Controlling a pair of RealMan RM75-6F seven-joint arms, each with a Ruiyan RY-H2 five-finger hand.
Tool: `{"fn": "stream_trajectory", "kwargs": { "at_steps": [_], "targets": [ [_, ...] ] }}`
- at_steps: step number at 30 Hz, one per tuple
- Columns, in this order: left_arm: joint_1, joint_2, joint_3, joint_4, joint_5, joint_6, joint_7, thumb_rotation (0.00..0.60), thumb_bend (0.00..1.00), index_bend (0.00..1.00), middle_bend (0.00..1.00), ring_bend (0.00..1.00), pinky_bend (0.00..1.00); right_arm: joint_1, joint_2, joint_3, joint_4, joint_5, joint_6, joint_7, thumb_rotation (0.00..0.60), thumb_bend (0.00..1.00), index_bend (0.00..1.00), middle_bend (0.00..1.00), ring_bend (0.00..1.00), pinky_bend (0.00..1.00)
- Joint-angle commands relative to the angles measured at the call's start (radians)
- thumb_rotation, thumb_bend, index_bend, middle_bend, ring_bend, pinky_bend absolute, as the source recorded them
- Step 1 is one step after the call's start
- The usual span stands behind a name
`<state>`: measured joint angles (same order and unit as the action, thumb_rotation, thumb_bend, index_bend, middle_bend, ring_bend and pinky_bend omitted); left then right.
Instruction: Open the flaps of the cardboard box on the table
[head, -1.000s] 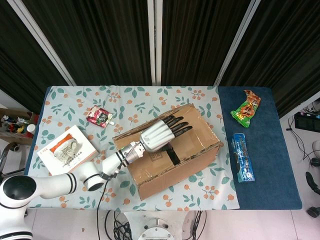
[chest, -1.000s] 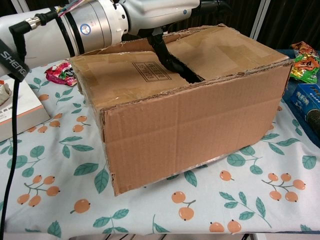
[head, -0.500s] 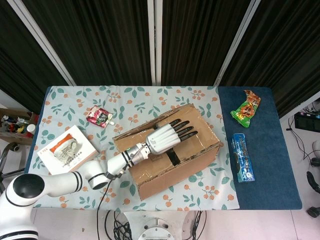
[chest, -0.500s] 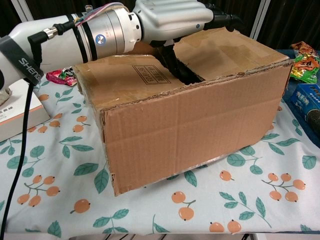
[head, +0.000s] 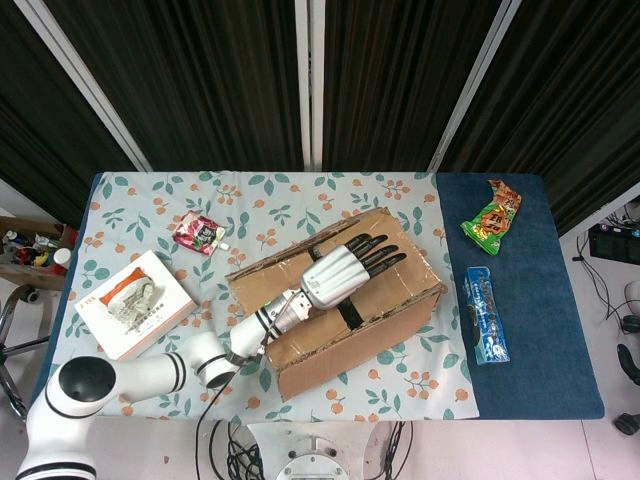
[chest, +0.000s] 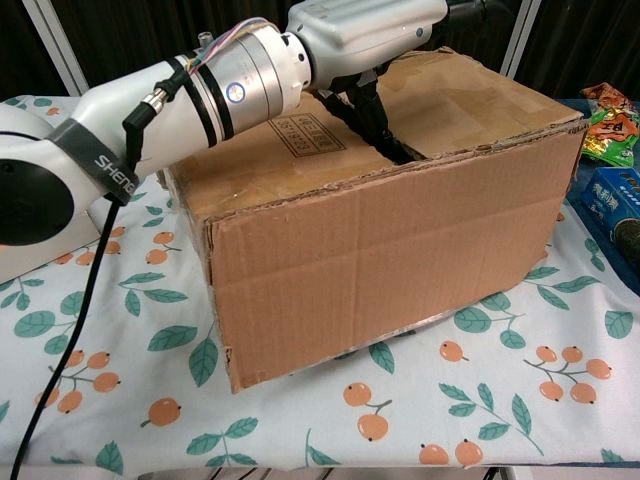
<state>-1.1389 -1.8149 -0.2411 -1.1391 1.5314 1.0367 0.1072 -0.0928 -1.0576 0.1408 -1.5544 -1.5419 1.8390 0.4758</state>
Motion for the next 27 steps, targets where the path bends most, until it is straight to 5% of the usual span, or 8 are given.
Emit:
{"fn": "stream_trajectory", "kwargs": {
  "at_steps": [1, 12, 27],
  "targets": [
    [0.003, -0.023, -0.024, 0.012, -0.012, 0.035, 0.005, 0.600, 0.00, 0.03, 0.11, 0.09, 0.20, -0.001, 0.002, 0.001, 0.000, 0.001, -0.001, 0.001, 0.600, 0.18, 0.00, 0.00, 0.00, 0.00],
    [-0.017, 0.014, -0.091, -0.020, -0.031, 0.072, 0.037, 0.600, 0.02, 0.04, 0.11, 0.09, 0.20, -0.004, 0.003, 0.007, -0.005, -0.008, 0.001, 0.005, 0.600, 0.18, 0.00, 0.00, 0.00, 0.00],
    [-0.205, -0.058, -0.281, 0.051, -0.195, 0.011, 0.204, 0.600, 0.02, 0.02, 0.05, 0.06, 0.19, -0.019, 0.024, 0.025, 0.022, 0.001, 0.020, 0.085, 0.600, 0.18, 0.00, 0.00, 0.00, 0.00]
  ]
}}
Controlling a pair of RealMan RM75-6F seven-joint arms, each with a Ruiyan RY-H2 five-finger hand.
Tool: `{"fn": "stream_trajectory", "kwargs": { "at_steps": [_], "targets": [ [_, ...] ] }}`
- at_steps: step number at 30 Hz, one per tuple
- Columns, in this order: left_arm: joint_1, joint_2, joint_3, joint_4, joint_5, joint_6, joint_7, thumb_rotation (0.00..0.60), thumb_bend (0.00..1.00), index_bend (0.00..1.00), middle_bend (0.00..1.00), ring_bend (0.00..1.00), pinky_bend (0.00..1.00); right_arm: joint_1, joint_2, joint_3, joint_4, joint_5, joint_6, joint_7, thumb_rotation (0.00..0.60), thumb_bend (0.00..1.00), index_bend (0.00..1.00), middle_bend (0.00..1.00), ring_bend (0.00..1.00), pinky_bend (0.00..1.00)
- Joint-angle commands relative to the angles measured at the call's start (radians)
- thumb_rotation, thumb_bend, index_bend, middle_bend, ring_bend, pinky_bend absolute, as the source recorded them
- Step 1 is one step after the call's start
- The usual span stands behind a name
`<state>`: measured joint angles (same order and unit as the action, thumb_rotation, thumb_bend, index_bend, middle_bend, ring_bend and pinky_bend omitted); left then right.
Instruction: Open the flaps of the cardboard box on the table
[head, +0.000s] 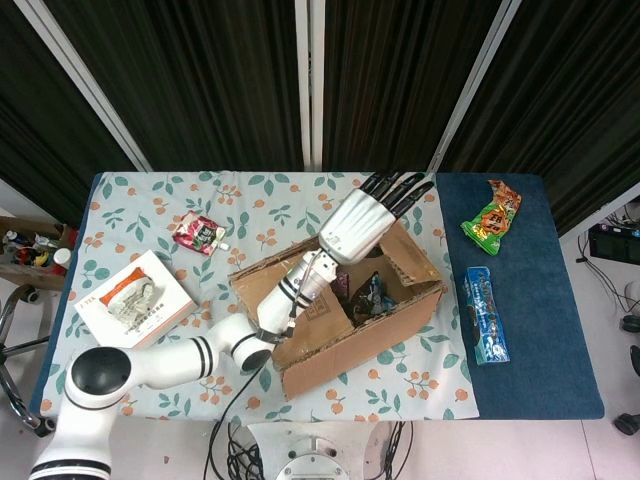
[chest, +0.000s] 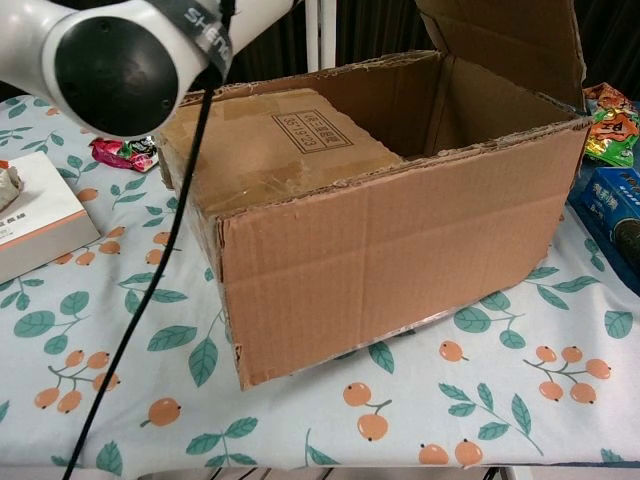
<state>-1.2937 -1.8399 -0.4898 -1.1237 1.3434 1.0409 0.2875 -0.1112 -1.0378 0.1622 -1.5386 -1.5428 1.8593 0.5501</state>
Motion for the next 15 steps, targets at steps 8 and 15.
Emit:
{"fn": "stream_trajectory", "kwargs": {
  "at_steps": [8, 15],
  "targets": [
    [-0.220, -0.124, -0.079, 0.161, -0.014, -0.015, 0.053, 0.600, 0.02, 0.01, 0.02, 0.05, 0.19, -0.006, 0.012, 0.012, 0.032, 0.003, 0.011, 0.068, 0.600, 0.18, 0.00, 0.00, 0.00, 0.00],
    [-0.387, -0.252, -0.122, 0.412, -0.043, -0.034, 0.009, 0.600, 0.02, 0.00, 0.00, 0.02, 0.16, -0.020, 0.007, 0.015, 0.057, 0.009, 0.029, 0.109, 0.600, 0.18, 0.00, 0.00, 0.00, 0.00]
  ]
}}
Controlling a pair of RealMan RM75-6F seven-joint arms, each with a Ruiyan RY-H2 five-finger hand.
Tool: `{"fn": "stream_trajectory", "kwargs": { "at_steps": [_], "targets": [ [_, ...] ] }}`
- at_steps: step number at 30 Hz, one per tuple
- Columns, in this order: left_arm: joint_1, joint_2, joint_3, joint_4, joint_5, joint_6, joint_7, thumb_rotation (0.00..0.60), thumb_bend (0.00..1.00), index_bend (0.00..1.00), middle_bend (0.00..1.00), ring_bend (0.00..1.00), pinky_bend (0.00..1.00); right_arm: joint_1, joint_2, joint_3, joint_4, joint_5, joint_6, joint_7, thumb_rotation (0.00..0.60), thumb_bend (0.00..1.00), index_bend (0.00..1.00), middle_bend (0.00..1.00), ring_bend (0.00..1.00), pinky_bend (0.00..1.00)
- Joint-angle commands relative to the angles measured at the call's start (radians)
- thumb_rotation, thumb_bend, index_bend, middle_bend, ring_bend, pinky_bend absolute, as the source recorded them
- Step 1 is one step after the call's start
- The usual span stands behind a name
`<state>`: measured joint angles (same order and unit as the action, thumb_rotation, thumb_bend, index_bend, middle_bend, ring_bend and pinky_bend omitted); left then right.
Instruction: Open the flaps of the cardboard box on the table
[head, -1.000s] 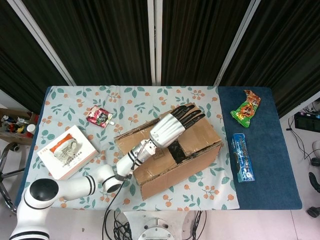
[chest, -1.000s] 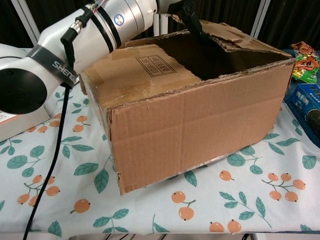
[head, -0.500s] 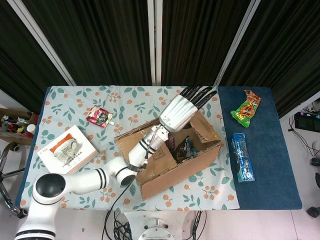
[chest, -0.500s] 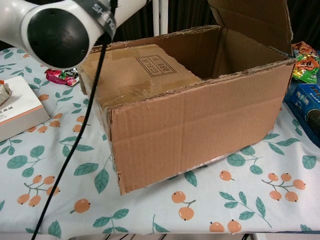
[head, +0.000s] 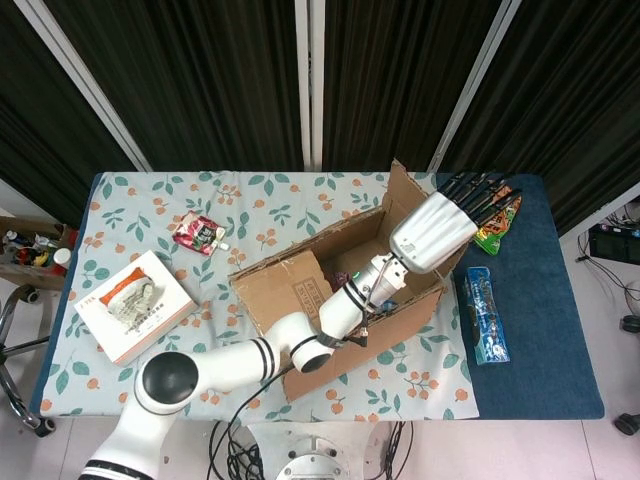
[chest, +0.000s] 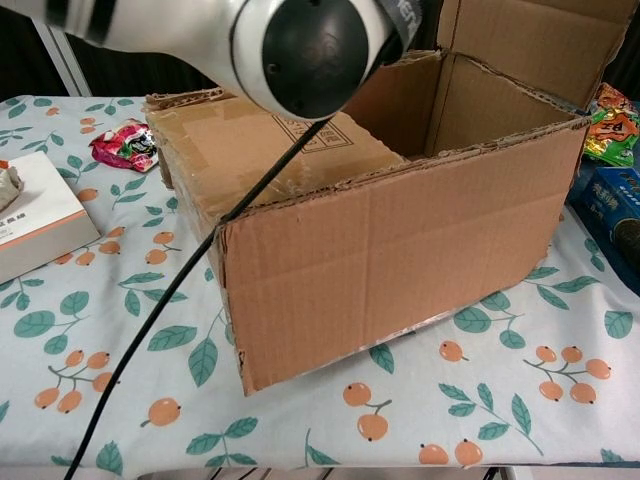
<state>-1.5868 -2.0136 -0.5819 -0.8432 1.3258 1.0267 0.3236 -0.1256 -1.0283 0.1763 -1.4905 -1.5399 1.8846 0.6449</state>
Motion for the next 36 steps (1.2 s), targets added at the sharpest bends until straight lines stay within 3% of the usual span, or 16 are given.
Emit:
{"fn": "stream_trajectory", "kwargs": {
  "at_steps": [1, 6, 11, 19, 24, 30, 33, 36],
  "targets": [
    [-0.111, -0.092, -0.034, 0.161, -0.033, -0.028, -0.034, 0.600, 0.02, 0.00, 0.00, 0.02, 0.16, -0.008, -0.004, 0.001, 0.013, 0.008, 0.005, 0.021, 0.600, 0.18, 0.00, 0.00, 0.00, 0.00],
    [-0.180, -0.158, -0.030, 0.303, -0.059, -0.068, -0.075, 0.600, 0.02, 0.00, 0.00, 0.02, 0.16, -0.018, -0.004, 0.004, 0.032, 0.018, 0.010, 0.056, 0.600, 0.18, 0.00, 0.00, 0.00, 0.00],
    [-0.206, -0.184, 0.007, 0.406, -0.047, -0.076, -0.125, 0.600, 0.02, 0.00, 0.00, 0.02, 0.16, -0.022, -0.007, 0.006, 0.050, 0.026, 0.004, 0.078, 0.600, 0.18, 0.00, 0.00, 0.00, 0.00],
    [-0.134, -0.125, 0.057, 0.425, -0.041, -0.045, -0.179, 0.600, 0.02, 0.00, 0.00, 0.02, 0.16, -0.013, -0.005, 0.008, 0.057, 0.016, -0.006, 0.059, 0.600, 0.18, 0.00, 0.00, 0.00, 0.00],
    [-0.023, -0.026, 0.111, 0.294, -0.020, 0.005, -0.195, 0.600, 0.04, 0.00, 0.01, 0.02, 0.16, -0.003, -0.008, 0.006, 0.036, 0.003, -0.013, 0.022, 0.600, 0.18, 0.00, 0.00, 0.00, 0.00],
    [0.166, 0.204, 0.190, -0.073, -0.003, 0.011, -0.227, 0.600, 0.09, 0.00, 0.03, 0.02, 0.16, 0.007, -0.011, -0.003, 0.005, -0.017, -0.025, -0.026, 0.600, 0.18, 0.00, 0.00, 0.00, 0.00],
    [0.253, 0.356, 0.227, -0.298, 0.006, -0.016, -0.283, 0.600, 0.10, 0.04, 0.08, 0.02, 0.16, 0.012, -0.011, -0.006, -0.013, -0.024, -0.030, -0.049, 0.600, 0.18, 0.00, 0.00, 0.00, 0.00],
    [0.307, 0.461, 0.259, -0.441, 0.015, -0.051, -0.360, 0.593, 0.09, 0.10, 0.11, 0.02, 0.16, 0.014, -0.011, -0.010, -0.026, -0.028, -0.034, -0.066, 0.600, 0.18, 0.00, 0.00, 0.00, 0.00]
  ]
}}
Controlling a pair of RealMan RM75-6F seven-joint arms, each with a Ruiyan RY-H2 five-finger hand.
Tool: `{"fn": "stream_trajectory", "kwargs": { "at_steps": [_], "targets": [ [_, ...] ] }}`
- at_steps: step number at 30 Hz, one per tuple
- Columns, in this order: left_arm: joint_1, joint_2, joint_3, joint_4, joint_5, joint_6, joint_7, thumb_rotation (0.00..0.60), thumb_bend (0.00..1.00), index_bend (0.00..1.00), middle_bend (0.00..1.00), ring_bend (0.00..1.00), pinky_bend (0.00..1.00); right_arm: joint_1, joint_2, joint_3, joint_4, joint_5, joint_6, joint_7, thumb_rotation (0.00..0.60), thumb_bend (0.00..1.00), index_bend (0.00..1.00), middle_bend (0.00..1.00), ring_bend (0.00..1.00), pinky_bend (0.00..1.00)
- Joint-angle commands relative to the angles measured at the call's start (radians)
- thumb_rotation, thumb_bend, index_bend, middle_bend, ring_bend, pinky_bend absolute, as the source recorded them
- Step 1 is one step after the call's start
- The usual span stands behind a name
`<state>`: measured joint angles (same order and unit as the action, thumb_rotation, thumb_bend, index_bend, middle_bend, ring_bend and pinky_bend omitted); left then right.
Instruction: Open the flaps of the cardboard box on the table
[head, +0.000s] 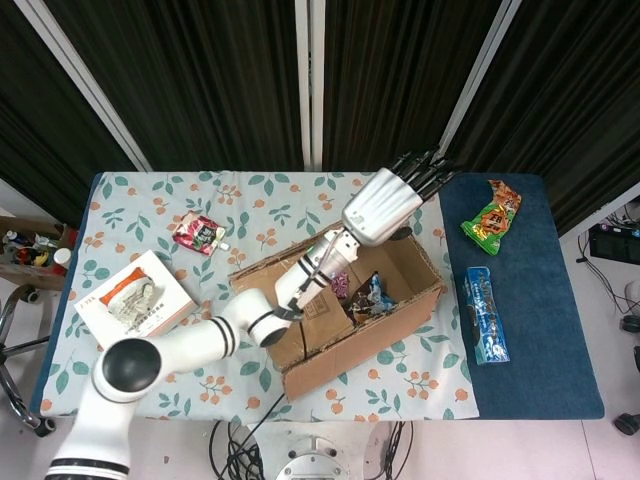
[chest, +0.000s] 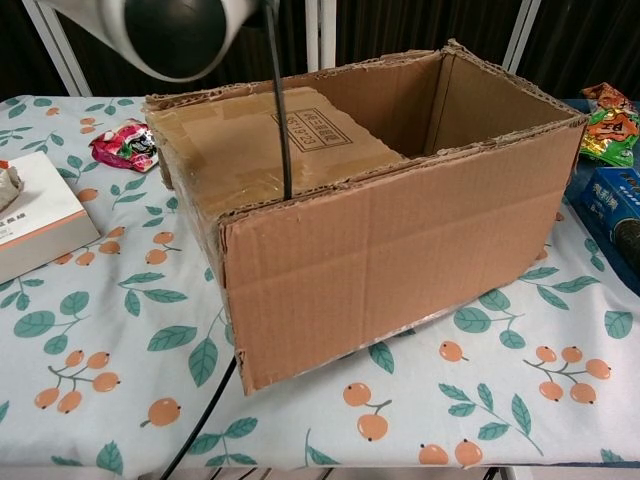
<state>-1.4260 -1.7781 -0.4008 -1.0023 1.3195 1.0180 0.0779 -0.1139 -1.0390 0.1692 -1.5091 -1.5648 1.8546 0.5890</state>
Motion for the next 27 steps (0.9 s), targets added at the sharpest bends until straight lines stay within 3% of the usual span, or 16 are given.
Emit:
{"fn": "stream_trajectory", "kwargs": {
  "at_steps": [1, 3, 5, 9, 15, 21, 27],
  "targets": [
    [0.167, 0.261, 0.090, -0.332, 0.019, -0.058, -0.144, 0.568, 0.09, 0.12, 0.12, 0.02, 0.16, 0.004, -0.002, -0.004, -0.012, -0.004, -0.008, -0.018, 0.600, 0.18, 0.00, 0.00, 0.00, 0.00],
    [0.187, 0.311, 0.114, -0.400, 0.027, -0.100, -0.204, 0.531, 0.09, 0.16, 0.14, 0.02, 0.16, 0.006, -0.003, -0.008, -0.019, -0.007, -0.013, -0.027, 0.600, 0.18, 0.00, 0.00, 0.00, 0.00],
    [0.198, 0.370, 0.146, -0.458, 0.063, -0.156, -0.300, 0.563, 0.08, 0.17, 0.15, 0.02, 0.16, 0.010, -0.007, -0.008, -0.024, -0.009, -0.016, -0.039, 0.600, 0.18, 0.00, 0.00, 0.00, 0.00],
    [0.216, 0.398, 0.194, -0.452, 0.175, -0.145, -0.427, 0.600, 0.09, 0.23, 0.18, 0.02, 0.16, 0.019, -0.013, -0.015, -0.031, -0.017, -0.030, -0.060, 0.600, 0.18, 0.00, 0.00, 0.00, 0.00],
    [0.197, 0.407, 0.291, -0.414, 0.307, -0.189, -0.480, 0.481, 0.09, 0.33, 0.25, 0.02, 0.15, 0.028, -0.019, -0.019, -0.037, -0.014, -0.048, -0.076, 0.600, 0.18, 0.00, 0.00, 0.00, 0.00],
    [0.191, 0.353, 0.323, -0.357, 0.337, -0.191, -0.526, 0.367, 0.10, 0.32, 0.25, 0.02, 0.15, 0.037, -0.019, -0.024, -0.038, -0.003, -0.077, -0.082, 0.600, 0.18, 0.00, 0.00, 0.00, 0.00],
    [0.166, 0.331, 0.335, -0.319, 0.353, -0.220, -0.536, 0.349, 0.10, 0.32, 0.26, 0.02, 0.15, 0.043, -0.026, -0.019, -0.021, 0.011, -0.086, -0.073, 0.600, 0.18, 0.00, 0.00, 0.00, 0.00]
  ]
}}
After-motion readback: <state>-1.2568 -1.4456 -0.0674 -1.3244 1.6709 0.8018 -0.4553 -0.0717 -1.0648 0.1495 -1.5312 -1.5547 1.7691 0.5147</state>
